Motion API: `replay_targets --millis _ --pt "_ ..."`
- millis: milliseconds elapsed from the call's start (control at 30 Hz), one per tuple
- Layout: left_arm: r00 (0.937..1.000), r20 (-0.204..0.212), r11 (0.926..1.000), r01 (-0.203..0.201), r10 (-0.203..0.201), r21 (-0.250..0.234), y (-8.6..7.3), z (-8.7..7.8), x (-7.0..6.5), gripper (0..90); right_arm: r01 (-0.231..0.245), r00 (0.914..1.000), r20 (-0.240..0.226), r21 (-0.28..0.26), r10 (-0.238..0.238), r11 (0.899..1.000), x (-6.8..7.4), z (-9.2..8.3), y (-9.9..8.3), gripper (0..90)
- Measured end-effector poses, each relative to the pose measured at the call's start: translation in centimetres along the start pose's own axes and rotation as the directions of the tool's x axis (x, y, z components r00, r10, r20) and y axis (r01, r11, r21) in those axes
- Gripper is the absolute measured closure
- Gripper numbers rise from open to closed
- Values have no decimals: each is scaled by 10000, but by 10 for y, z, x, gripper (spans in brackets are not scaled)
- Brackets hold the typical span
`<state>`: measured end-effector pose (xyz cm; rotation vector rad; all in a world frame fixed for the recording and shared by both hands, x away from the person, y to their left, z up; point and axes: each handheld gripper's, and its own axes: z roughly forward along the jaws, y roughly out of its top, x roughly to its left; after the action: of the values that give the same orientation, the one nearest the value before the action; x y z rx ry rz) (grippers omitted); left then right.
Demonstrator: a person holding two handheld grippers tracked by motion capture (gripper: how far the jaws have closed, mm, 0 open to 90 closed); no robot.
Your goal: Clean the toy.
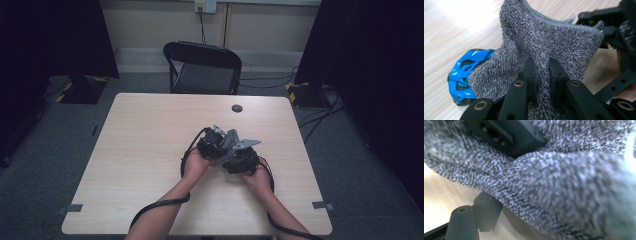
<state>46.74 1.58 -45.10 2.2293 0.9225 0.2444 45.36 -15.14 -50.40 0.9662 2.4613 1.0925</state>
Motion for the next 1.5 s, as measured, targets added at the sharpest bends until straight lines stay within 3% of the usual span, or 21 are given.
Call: replay_targets --millis 167,333,533,833,1100,1500 --pt "9997 -175 9998 -169 170 58 1 0 2 787 -9 10000 -5 10 9 10000 0 0 0 244" --pt "9996 -295 10000 11 -10 25 1 0 8 786 -5 10000 -3 2 5 10000 0 0 0 245" --pt "9985 -538 9999 -74 80 122 3 -1 12 786 1 10000 -2 -3 -1 10000 0 0 0 245" --pt "9971 -691 9995 309 -306 27 5 -3 25 786 17 10000 -7 -10 -17 10000 0 0 0 246" --pt "9915 -1067 9973 737 -740 -59 3 -4 39 784 14 10000 -6 -6 -14 10000 0 0 0 246" --pt "9853 -1353 9944 1056 -1044 20 1 -1 53 783 8 10000 -9 -4 -8 10000 0 0 0 246"
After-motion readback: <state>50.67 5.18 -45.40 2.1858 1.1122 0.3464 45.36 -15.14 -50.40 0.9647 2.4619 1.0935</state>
